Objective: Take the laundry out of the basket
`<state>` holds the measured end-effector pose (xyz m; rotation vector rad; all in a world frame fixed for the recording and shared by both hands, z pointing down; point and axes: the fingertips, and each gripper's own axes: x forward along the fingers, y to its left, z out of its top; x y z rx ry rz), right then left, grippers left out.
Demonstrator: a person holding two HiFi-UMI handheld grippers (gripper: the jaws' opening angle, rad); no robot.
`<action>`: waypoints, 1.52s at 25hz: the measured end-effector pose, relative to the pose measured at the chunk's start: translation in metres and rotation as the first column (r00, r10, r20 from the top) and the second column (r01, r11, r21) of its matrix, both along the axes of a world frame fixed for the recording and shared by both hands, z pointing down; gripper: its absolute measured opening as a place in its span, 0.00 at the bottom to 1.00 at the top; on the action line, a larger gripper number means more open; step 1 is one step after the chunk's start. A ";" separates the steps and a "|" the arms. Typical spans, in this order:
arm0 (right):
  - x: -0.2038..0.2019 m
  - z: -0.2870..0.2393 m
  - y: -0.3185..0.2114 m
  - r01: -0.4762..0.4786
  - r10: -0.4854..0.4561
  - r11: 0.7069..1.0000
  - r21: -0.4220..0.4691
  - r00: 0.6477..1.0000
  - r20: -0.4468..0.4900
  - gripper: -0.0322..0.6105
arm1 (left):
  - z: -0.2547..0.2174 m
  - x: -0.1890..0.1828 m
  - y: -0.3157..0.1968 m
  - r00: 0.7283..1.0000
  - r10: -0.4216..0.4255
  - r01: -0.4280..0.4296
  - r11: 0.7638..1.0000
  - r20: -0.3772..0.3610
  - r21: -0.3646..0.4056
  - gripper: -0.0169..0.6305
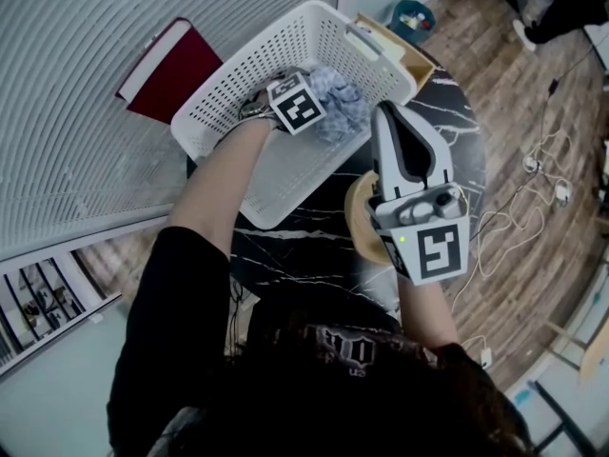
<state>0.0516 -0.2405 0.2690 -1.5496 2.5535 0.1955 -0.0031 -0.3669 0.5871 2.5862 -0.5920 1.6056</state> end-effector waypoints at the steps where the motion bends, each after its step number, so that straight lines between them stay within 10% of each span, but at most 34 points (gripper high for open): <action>1: 0.000 0.000 0.001 -0.001 0.001 1.000 -0.001 1.000 -0.001 0.10 | -0.002 0.000 -0.001 1.000 -0.002 0.002 1.000 0.001 0.005 0.43; 27: -0.018 -0.030 0.019 0.054 -0.056 0.997 0.059 0.998 0.039 0.09 | -0.117 -0.007 0.009 0.974 -0.088 0.126 0.977 -0.211 0.170 0.38; 38: -0.014 -0.049 0.026 0.050 -0.053 0.995 0.088 0.998 0.035 0.09 | -0.205 -0.006 0.026 0.909 -0.109 0.223 0.943 -0.403 0.247 0.38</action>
